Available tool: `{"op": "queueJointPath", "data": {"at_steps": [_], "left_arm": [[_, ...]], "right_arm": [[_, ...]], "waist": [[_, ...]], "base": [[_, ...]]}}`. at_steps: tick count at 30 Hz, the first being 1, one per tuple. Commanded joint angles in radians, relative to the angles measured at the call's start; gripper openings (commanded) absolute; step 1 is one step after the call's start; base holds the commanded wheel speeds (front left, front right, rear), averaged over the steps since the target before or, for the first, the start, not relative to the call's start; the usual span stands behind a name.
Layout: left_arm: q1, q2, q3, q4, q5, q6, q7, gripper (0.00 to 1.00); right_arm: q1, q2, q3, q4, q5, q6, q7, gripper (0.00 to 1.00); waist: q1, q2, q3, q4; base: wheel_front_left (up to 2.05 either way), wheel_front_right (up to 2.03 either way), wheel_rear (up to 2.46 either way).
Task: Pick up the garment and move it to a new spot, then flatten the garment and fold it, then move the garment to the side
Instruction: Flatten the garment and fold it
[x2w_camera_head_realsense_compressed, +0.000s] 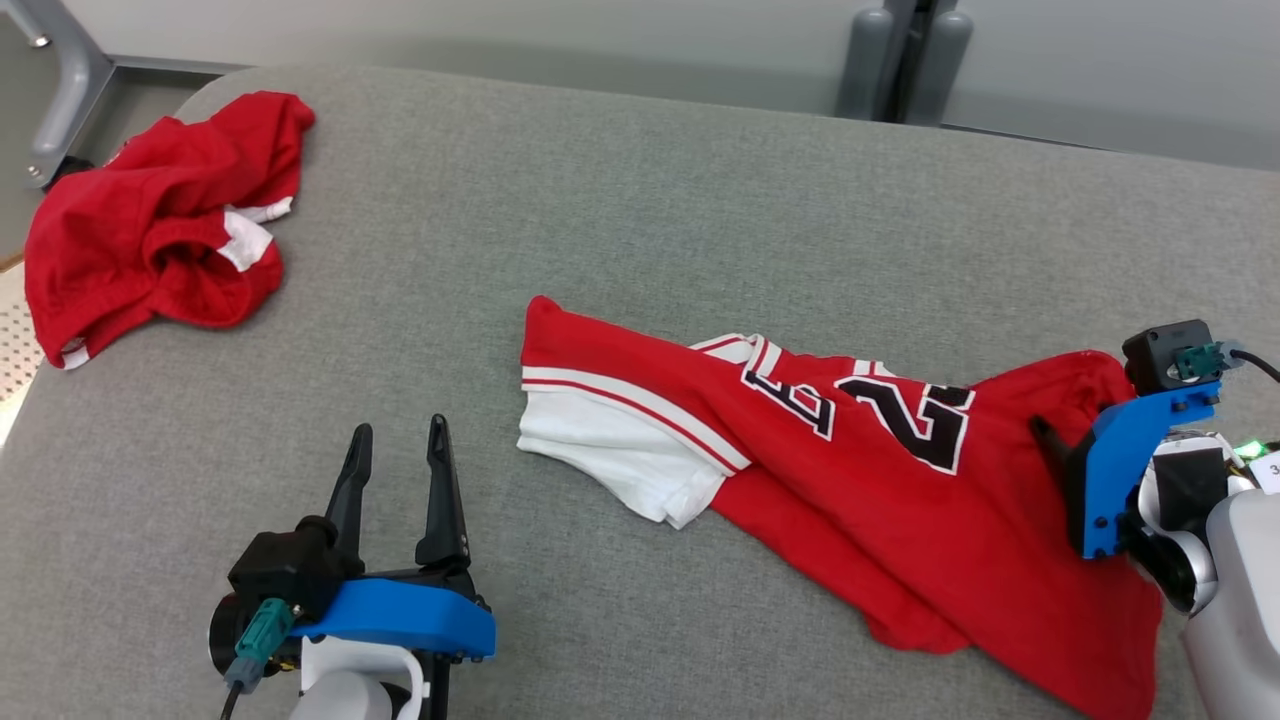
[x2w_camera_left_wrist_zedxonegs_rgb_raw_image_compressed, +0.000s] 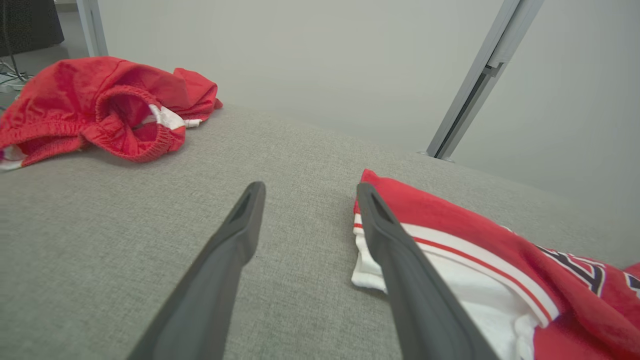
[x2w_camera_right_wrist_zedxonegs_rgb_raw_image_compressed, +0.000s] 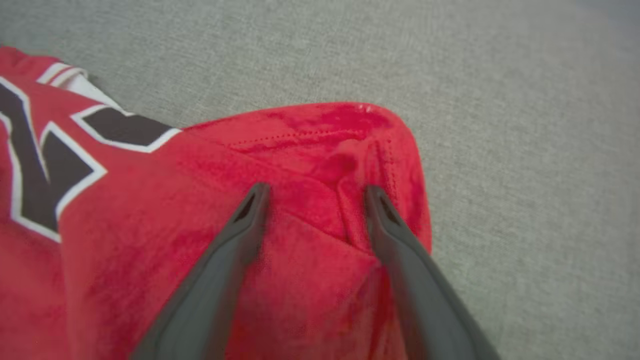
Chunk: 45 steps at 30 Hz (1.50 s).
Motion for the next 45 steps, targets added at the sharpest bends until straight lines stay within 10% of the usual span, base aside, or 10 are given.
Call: {"op": "queueJointPath", "data": {"at_steps": [1,3,5,8,28,29,31,45], "left_arm": [[0.006,-0.004,0.008,0.0,0.005,-0.006,-0.006,1.0],[0.008,-0.006,0.011,0.001,0.006,-0.008,-0.006,1.0],[0.009,-0.009,0.013,0.0,0.008,-0.006,-0.007,1.0],[0.007,-0.01,0.014,-0.001,0.014,-0.01,-0.008,1.0],[-0.014,-0.028,0.019,0.008,0.046,-0.033,-0.008,1.0],[-0.014,-0.029,0.02,0.008,0.047,-0.033,-0.008,1.0],[-0.011,-0.031,0.022,0.01,0.05,-0.034,-0.008,1.0],[0.01,-0.03,0.001,0.032,0.056,-0.052,-0.008,1.0]], "right_arm": [[-0.009,-0.006,0.002,0.025,-0.004,0.0,0.023,1.0],[-0.006,-0.006,-0.001,0.052,-0.011,0.0,0.044,1.0],[-0.001,-0.002,0.0,0.072,-0.013,0.0,0.057,0.47],[-0.009,0.004,0.01,0.09,-0.025,0.0,0.049,0.0],[-0.318,0.065,-0.156,0.237,-0.255,0.0,-0.269,0.0],[-0.324,0.069,-0.161,0.246,-0.275,0.0,-0.286,0.05],[-0.334,0.085,-0.174,0.262,-0.304,0.0,-0.327,1.0],[-0.216,0.166,-0.172,0.277,-0.3,0.0,-0.605,1.0]], "waist": [[-0.0002,0.0,0.004,0.008],[-0.0002,0.0,0.003,0.01],[-0.0002,0.0,0.004,0.01],[-0.0002,0.0,0.007,0.007],[-0.0002,0.0,0.029,0.009],[-0.0002,0.0,0.03,0.009],[-0.0002,0.0,0.03,0.007],[-0.0002,0.0,-0.045,-0.066]], "base": [[0.0,0.0,0.0],[0.0,0.0,0.0],[0.0,0.0,0.0],[0.0,0.0,0.0],[0.0,0.0,0.0],[0.0,0.0,0.0],[0.0,0.0,0.0],[0.0,0.0,0.0]]}}
